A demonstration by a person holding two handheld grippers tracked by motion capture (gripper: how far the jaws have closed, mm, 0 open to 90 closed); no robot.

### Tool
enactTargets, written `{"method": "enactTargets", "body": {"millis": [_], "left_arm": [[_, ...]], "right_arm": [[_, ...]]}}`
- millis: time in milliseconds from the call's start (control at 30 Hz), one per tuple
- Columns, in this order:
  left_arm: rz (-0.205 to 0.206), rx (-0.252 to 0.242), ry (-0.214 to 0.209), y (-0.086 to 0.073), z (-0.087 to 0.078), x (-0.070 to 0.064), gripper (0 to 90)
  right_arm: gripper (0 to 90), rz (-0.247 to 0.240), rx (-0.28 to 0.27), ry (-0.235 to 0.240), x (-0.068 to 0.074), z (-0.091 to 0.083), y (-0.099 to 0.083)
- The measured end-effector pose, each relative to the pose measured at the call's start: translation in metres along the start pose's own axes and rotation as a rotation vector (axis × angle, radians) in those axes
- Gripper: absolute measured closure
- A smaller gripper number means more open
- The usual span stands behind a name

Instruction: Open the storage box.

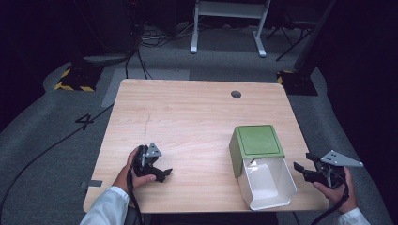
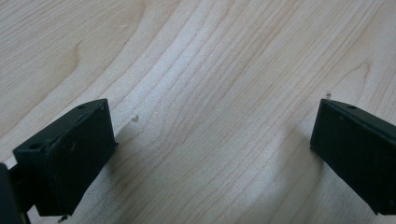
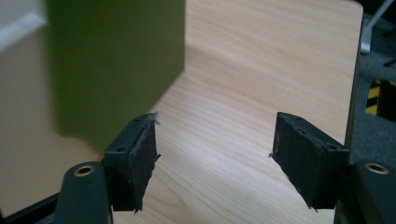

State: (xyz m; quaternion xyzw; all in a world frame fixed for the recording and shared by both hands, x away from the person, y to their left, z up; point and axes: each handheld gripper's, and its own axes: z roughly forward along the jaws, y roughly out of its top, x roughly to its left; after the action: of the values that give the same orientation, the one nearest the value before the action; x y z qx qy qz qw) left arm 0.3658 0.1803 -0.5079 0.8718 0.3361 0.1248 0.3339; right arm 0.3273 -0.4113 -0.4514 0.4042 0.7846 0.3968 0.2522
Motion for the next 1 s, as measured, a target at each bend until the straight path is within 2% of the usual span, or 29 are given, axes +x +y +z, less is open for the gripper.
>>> {"method": "enactTargets", "body": {"millis": [167, 333, 500, 633, 667, 1000], "left_arm": [[0.004, 0.001, -0.002, 0.0, 0.0, 0.0, 0.0], [-0.001, 0.0, -0.004, 0.001, 0.001, 0.0, 0.0], [-0.01, -0.001, 0.002, 0.001, 0.001, -0.001, 0.0], [-0.008, 0.001, 0.004, 0.002, 0.002, -0.001, 0.0], [-0.008, 0.001, 0.004, 0.002, 0.002, -0.001, 0.1], [-0.011, 0.001, 0.005, 0.002, 0.002, -0.001, 0.1]], "right_arm": [[28.7, 0.051, 0.049, -0.011, -0.011, 0.017, -0.02], [27.3, 0.048, 0.076, -0.015, -0.012, 0.023, -0.029], [26.2, 0.066, 0.099, -0.011, -0.017, 0.029, -0.041], [24.8, 0.076, 0.121, -0.007, -0.019, 0.032, -0.047], [25.3, 0.087, 0.111, -0.007, -0.021, 0.031, -0.047], [23.7, 0.085, 0.125, -0.003, -0.021, 0.032, -0.047]]}}
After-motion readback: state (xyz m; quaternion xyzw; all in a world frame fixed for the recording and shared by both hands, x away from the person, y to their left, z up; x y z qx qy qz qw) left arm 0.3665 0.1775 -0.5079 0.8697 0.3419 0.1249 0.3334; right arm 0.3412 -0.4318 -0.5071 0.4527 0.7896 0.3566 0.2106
